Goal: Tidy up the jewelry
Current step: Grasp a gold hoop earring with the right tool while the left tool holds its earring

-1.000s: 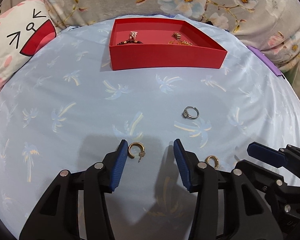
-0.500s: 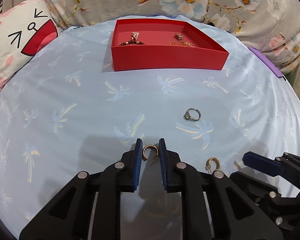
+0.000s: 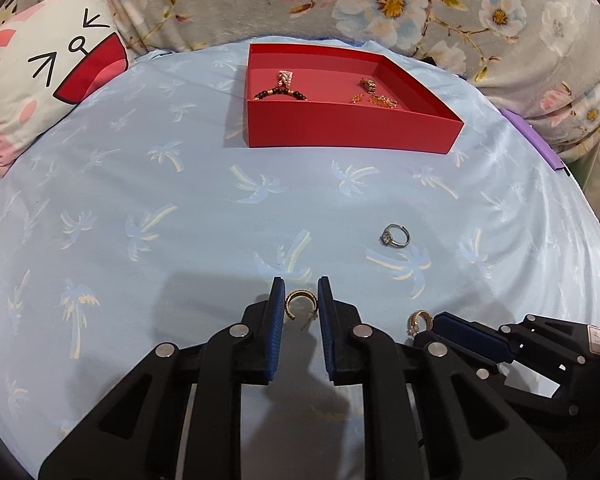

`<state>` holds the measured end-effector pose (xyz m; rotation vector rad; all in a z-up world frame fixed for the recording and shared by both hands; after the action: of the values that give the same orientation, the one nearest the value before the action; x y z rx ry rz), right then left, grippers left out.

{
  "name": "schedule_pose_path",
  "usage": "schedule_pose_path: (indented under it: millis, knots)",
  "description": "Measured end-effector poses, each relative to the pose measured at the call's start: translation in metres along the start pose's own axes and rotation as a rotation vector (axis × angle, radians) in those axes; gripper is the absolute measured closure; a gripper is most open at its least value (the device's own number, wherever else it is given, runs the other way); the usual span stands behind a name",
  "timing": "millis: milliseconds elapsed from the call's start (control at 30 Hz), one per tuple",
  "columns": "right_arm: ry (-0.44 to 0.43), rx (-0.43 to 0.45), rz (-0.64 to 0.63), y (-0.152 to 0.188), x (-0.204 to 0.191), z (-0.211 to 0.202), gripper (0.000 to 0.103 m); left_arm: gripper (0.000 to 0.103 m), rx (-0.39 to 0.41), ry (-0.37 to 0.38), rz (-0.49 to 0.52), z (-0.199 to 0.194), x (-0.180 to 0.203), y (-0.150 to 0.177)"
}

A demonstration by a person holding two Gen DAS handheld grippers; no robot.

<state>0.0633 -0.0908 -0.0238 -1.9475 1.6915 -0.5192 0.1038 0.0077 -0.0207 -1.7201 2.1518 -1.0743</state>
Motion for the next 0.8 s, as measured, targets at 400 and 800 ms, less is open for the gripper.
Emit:
schedule_pose_path:
  millis: [400,800]
  knots:
    - [-0.004,0.008,0.016,-0.0051,0.0022,0.0041,0.087,0.087,0.001,0.008,-0.019,0.0015,-0.0027,-0.0005]
    - [0.004,0.009,0.032,-0.0099,0.0062,0.0078,0.100,0.087,0.001,0.015,-0.041,0.0013,-0.0071,-0.0016]
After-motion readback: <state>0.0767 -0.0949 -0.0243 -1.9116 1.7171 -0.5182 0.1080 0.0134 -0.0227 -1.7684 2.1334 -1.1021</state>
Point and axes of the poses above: each gripper's, at about its wrist camera, not at the fingertips, and z roughly the way its jaws point, x to its right, y to its underside, the point moved 4 cm from there along z, roughly the way its jaws point, and after that the axes turned 14 degrees about y, right-handed, at the moved point
